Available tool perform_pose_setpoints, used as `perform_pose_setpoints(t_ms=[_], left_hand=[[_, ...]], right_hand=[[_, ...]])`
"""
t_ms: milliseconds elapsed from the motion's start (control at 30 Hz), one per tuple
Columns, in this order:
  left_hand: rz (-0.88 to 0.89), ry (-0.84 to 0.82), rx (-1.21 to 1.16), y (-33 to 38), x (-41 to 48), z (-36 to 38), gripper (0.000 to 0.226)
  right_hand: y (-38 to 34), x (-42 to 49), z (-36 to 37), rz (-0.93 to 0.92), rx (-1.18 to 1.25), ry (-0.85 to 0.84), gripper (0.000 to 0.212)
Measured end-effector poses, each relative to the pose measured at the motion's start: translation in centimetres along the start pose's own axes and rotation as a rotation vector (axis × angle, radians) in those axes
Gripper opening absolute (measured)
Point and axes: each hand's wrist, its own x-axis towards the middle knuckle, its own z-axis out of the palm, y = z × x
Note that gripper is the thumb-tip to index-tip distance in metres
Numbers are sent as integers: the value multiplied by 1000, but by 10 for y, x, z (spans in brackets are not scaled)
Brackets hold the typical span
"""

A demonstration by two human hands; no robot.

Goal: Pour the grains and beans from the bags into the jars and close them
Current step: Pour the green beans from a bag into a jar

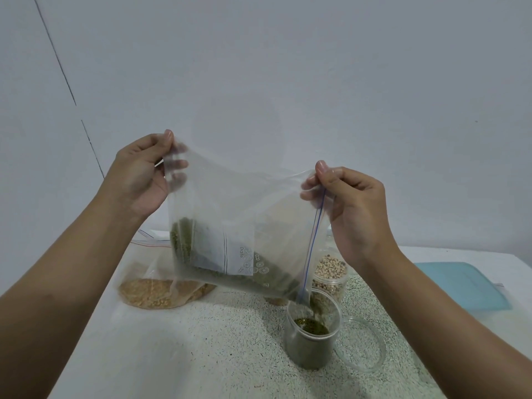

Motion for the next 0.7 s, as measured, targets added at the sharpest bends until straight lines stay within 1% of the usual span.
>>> perform_pose_setpoints(t_ms=[300,433,600,700], left_hand=[[-3,-7,9,0,-2,-1,20],[-5,-16,11,2,-4,2,30],[-2,-24,15,3,-5,3,32],[-4,-25,13,4,-5,3,29]], right_hand=[[4,0,-2,-2,-17,-9,23],[3,1,-4,-11,-30,-10,24],[3,1,-4,-6,-22,0,23],[2,1,-4,-6,-16,0,22]])
